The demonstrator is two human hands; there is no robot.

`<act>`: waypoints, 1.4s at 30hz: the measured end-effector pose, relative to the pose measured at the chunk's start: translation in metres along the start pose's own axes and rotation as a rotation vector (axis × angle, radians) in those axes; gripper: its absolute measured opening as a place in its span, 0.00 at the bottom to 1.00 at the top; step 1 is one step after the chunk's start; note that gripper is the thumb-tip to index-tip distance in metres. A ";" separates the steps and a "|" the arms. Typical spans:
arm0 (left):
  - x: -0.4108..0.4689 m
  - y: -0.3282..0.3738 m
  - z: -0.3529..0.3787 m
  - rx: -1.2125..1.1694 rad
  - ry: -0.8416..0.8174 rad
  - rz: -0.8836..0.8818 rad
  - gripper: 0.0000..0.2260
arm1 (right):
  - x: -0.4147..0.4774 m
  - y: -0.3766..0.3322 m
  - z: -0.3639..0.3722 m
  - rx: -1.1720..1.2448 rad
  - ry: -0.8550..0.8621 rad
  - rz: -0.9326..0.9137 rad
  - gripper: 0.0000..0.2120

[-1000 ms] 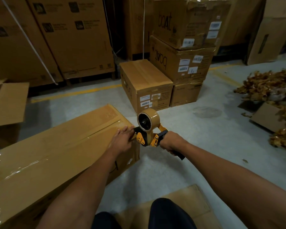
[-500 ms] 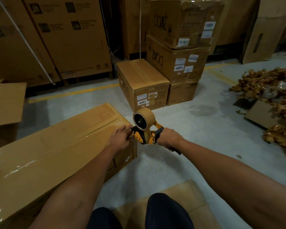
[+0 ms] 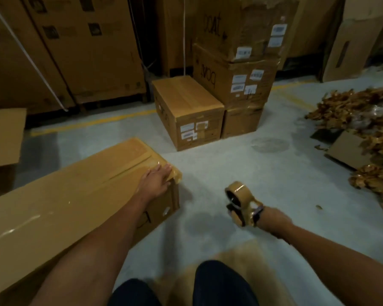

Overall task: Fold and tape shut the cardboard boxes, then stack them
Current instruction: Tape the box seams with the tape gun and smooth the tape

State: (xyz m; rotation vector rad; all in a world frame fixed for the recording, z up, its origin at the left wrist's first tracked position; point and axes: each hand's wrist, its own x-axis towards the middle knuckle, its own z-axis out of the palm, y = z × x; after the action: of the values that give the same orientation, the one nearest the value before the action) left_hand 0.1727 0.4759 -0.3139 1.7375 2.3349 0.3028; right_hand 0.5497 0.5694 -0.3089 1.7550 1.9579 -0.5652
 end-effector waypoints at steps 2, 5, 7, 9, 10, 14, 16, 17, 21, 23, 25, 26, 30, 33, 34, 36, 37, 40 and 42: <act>-0.006 0.005 0.003 0.031 0.009 0.002 0.29 | 0.018 0.003 0.004 0.155 -0.011 -0.023 0.13; -0.013 0.015 -0.002 0.148 -0.022 0.047 0.28 | 0.021 -0.028 0.006 0.439 -0.047 -0.032 0.10; -0.014 0.019 -0.006 0.218 -0.045 0.095 0.25 | 0.033 -0.050 0.010 0.714 -0.083 -0.058 0.14; -0.011 0.023 -0.012 0.210 -0.033 0.124 0.31 | 0.039 -0.073 0.011 0.894 -0.172 -0.037 0.15; -0.006 0.028 -0.017 0.187 -0.017 0.137 0.33 | 0.043 -0.085 0.013 0.955 -0.212 -0.032 0.16; 0.019 0.032 -0.021 -0.079 0.003 0.109 0.30 | 0.061 -0.124 0.018 1.138 -0.370 0.017 0.14; 0.028 0.030 -0.014 -0.154 0.063 0.088 0.27 | 0.069 -0.136 0.020 1.191 -0.423 0.050 0.14; 0.031 0.028 -0.008 -0.134 0.093 0.084 0.22 | 0.074 -0.140 0.022 1.204 -0.441 0.062 0.13; 0.034 0.028 0.010 0.088 0.092 0.133 0.09 | 0.099 -0.143 0.041 1.228 -0.444 0.077 0.10; 0.035 0.028 0.011 0.125 0.040 0.126 0.10 | 0.109 -0.141 0.054 1.202 -0.421 0.058 0.09; 0.037 0.028 0.009 0.128 0.004 0.115 0.10 | 0.125 -0.138 0.065 1.121 -0.284 0.052 0.11; 0.037 0.029 0.008 0.136 -0.015 0.114 0.11 | 0.131 -0.136 0.067 1.032 -0.191 0.067 0.17; 0.030 0.030 0.006 0.184 -0.067 0.136 0.14 | 0.130 -0.134 0.057 0.686 -0.015 0.138 0.29; 0.020 0.035 0.003 0.218 -0.074 0.097 0.23 | 0.105 -0.152 0.029 0.605 0.095 0.124 0.36; 0.015 0.038 0.004 0.221 -0.067 0.064 0.26 | 0.097 -0.166 0.018 0.639 0.151 0.028 0.30; 0.009 0.041 0.006 0.182 -0.025 -0.024 0.29 | 0.071 -0.198 -0.008 0.743 0.273 -0.187 0.16; 0.007 0.041 0.006 0.150 0.000 -0.072 0.30 | 0.057 -0.216 -0.018 0.821 0.336 -0.291 0.13; 0.004 0.030 -0.001 0.102 0.020 -0.126 0.30 | 0.021 -0.270 -0.029 0.919 0.396 -0.551 0.12; 0.003 0.020 -0.007 0.138 -0.024 -0.090 0.30 | 0.012 -0.294 -0.017 0.916 0.379 -0.614 0.13</act>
State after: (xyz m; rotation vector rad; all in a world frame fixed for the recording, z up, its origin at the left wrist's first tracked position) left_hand 0.1884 0.4840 -0.3018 1.6785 2.4598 0.1077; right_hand 0.2556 0.5573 -0.3004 1.7650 2.7992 -1.6495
